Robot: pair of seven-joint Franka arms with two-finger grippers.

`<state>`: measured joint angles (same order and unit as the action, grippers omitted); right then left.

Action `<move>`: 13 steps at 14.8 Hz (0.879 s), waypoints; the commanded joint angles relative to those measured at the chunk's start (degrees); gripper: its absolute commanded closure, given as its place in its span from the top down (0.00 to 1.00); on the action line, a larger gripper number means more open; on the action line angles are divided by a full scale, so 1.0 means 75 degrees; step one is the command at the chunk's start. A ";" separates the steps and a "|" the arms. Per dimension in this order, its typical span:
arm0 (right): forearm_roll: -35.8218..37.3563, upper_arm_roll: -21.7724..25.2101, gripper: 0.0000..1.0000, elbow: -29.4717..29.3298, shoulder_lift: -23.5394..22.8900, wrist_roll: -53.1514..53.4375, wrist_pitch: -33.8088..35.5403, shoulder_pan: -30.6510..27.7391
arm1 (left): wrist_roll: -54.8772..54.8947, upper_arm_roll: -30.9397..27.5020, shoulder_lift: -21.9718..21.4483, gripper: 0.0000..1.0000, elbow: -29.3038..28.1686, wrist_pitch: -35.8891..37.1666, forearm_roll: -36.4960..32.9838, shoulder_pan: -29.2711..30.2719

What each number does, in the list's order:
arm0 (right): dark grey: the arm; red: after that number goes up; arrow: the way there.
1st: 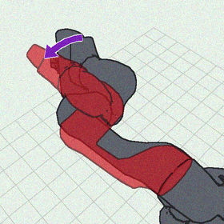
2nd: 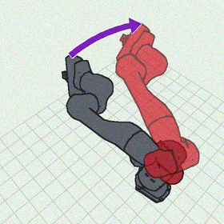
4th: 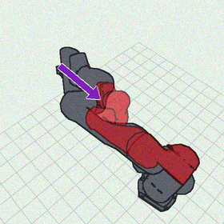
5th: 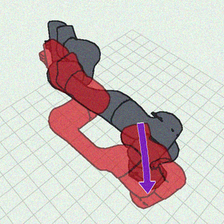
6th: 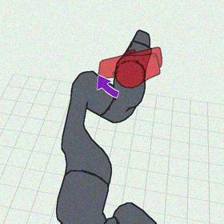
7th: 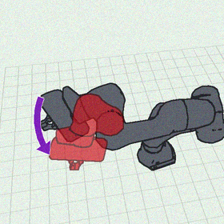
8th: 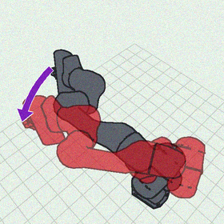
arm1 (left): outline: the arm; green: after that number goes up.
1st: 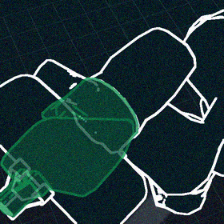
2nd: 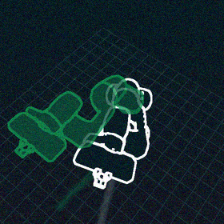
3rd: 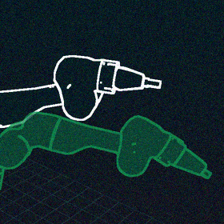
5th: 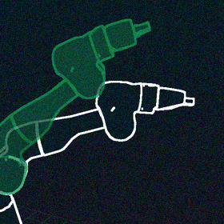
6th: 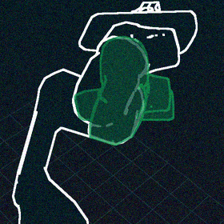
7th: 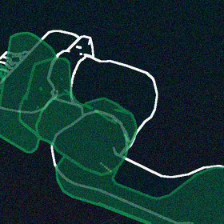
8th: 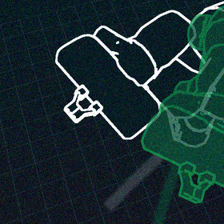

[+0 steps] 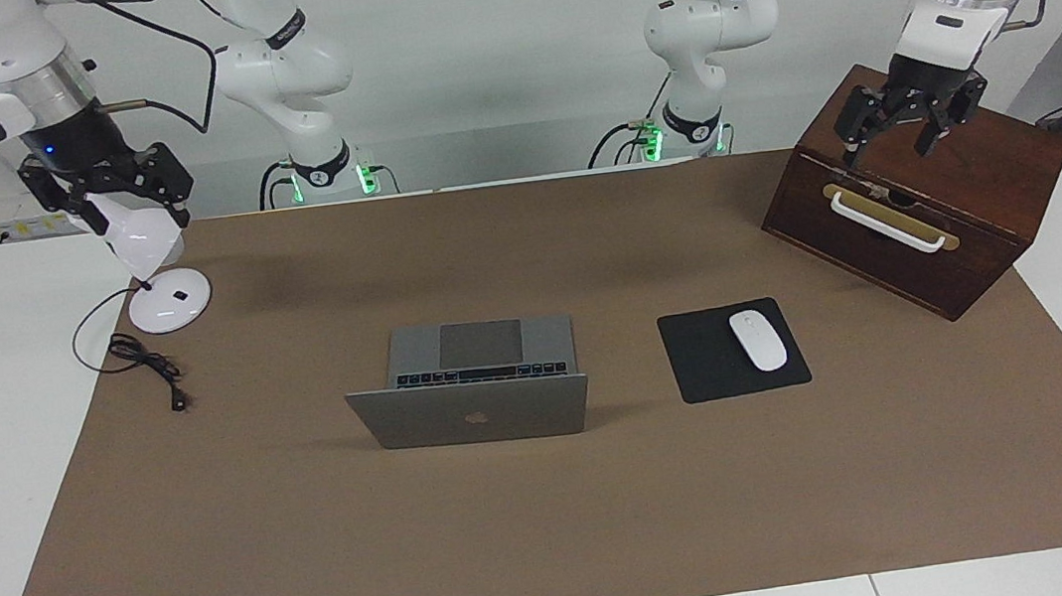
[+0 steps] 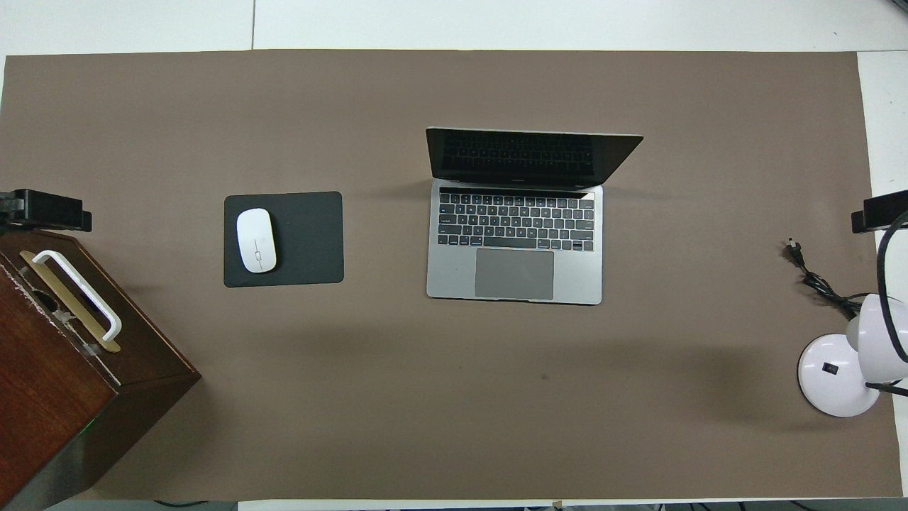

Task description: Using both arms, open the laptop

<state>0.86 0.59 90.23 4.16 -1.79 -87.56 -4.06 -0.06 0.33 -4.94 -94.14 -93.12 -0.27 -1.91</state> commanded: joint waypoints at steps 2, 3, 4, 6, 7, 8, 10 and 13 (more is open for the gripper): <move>0.0096 -0.0020 1.00 -0.0160 -0.0075 -0.0090 0.0132 -0.0021 | 0.0031 0.0026 -0.0102 1.00 -0.0127 -0.0077 0.0013 0.0009; 0.0096 -0.0020 1.00 -0.0160 -0.0063 -0.0090 0.0132 -0.0021 | 0.0031 0.0038 -0.0102 1.00 -0.0127 -0.0065 0.0002 0.0009; 0.0096 -0.0020 1.00 -0.0160 -0.0075 -0.0078 0.0121 -0.0021 | 0.0019 0.0050 -0.0102 1.00 -0.0127 -0.0065 -0.0010 -0.0037; 0.0096 -0.0020 1.00 -0.0160 -0.0063 -0.0078 0.0097 -0.0021 | 0.0019 0.0050 -0.0102 1.00 -0.0104 -0.0053 0.0001 -0.0084; 0.0085 -0.0020 1.00 -0.0160 -0.0063 -0.0090 0.0097 -0.0021 | 0.0019 0.0050 -0.0102 1.00 -0.0080 -0.0053 0.0001 -0.0096; 0.0085 -0.0020 1.00 -0.0160 -0.0075 -0.0078 0.0097 -0.0021 | 0.0019 0.0050 -0.0102 1.00 -0.0080 -0.0041 0.0001 -0.0097; 0.0085 -0.0020 1.00 -0.0160 -0.0075 -0.0078 0.0074 -0.0021 | 0.0019 0.0050 -0.0102 1.00 -0.0080 -0.0041 0.0001 -0.0085; 0.0085 -0.0020 1.00 -0.0160 -0.0075 -0.0066 0.0062 -0.0021 | 0.0043 0.0073 -0.0102 1.00 -0.0104 -0.0041 -0.0010 0.0009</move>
<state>0.86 0.59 90.09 4.16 -1.79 -87.57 -4.06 -0.05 1.04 -5.00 -94.14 -93.12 -0.28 -2.01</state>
